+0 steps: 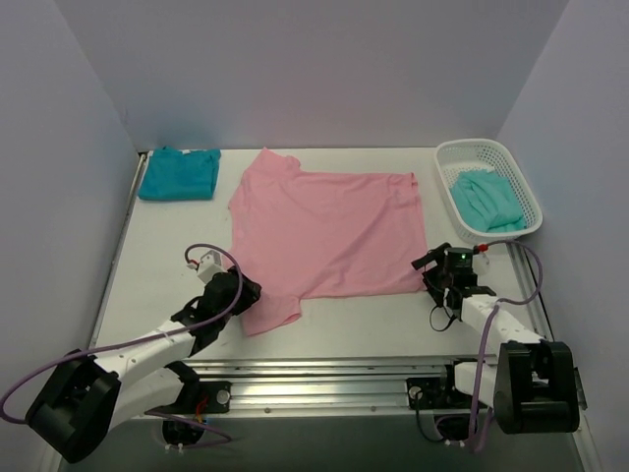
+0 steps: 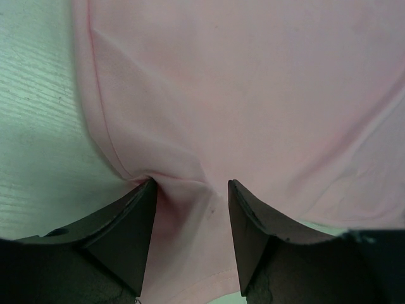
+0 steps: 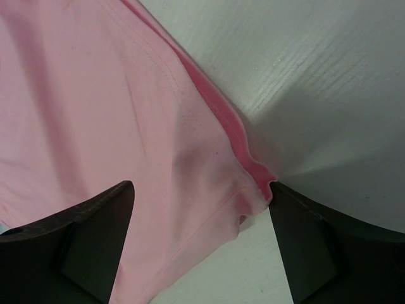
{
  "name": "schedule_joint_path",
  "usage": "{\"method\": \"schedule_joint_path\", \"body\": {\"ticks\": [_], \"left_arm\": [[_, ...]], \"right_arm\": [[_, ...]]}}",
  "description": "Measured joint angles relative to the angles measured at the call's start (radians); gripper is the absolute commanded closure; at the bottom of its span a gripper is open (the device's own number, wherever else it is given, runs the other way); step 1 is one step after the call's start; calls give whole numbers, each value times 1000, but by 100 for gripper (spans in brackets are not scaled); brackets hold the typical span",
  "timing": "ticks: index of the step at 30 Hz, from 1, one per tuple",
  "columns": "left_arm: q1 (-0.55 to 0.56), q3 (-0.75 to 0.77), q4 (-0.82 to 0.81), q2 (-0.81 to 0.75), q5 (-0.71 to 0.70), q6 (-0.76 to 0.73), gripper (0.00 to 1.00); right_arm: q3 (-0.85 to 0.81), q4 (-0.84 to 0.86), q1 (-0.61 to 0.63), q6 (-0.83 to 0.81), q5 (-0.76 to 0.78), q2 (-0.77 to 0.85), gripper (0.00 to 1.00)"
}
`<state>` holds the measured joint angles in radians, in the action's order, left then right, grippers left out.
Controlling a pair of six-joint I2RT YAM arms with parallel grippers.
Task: Fold and stack the t-shirts
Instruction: Flatten the tshirt out
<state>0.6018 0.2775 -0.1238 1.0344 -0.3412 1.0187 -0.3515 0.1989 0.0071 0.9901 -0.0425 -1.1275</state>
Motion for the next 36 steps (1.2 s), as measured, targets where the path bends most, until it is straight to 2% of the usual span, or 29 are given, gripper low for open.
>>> {"method": "schedule_joint_path", "body": {"ticks": [1,3,4,7,8,13,17,23,29,36], "left_arm": [[1,0,0,5,3,2,46],[5,0,-1,24,11,10,48],[6,0,-1,32,16,15,50],[12,0,0,42,32,30,52],[16,0,-1,41,37,37,52],[70,1,44,-24,31,57,52],[135,49,209,-155,-46,50,42],[157,201,429,-298,-136,22,37],[166,271,618,-285,-163,17,36],[201,216,730,-228,-131,52,37]], "right_arm": [[-4,0,0,0,-1,-5,25],[-5,-5,0,-1,0,-11,39],[-5,-12,0,-3,0,-12,61],[-5,-44,0,-5,-2,-11,93],[-5,-54,0,-5,-1,-11,99],[-5,-106,0,-5,5,2,100],[-5,-119,0,-5,9,19,100],[-5,-121,0,-8,9,23,100],[-5,-121,0,-13,8,23,100],[-5,-122,0,-16,8,23,100]]}}
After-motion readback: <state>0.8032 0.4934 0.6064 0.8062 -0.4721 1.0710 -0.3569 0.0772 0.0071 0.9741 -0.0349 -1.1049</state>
